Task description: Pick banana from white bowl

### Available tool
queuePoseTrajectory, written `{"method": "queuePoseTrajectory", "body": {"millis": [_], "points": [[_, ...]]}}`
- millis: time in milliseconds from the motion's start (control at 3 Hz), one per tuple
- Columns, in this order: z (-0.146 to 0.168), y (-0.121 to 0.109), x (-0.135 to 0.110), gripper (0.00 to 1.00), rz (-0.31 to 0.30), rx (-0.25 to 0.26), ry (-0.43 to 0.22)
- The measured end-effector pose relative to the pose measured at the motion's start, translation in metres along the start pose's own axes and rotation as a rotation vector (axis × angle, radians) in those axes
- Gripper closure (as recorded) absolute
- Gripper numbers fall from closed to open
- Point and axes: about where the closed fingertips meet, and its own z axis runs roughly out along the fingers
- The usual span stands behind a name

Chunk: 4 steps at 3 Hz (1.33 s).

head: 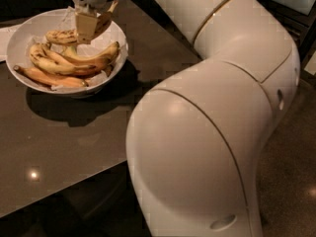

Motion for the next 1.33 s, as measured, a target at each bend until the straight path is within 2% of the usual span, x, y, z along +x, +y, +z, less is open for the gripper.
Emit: {"method": "queuePoseTrajectory", "body": {"millis": [333,667,1000,1333], "points": [[-0.002,0.001,0.001,1.0,0.012,0.011,-0.019],[-0.025,0.014,0.012,1.0,0.069,0.074,-0.082],[-0.021,0.045,0.037,1.0,0.13,0.122,-0.11],[-0.026,0.05,0.038,1.0,0.136,0.124,-0.119]]}}
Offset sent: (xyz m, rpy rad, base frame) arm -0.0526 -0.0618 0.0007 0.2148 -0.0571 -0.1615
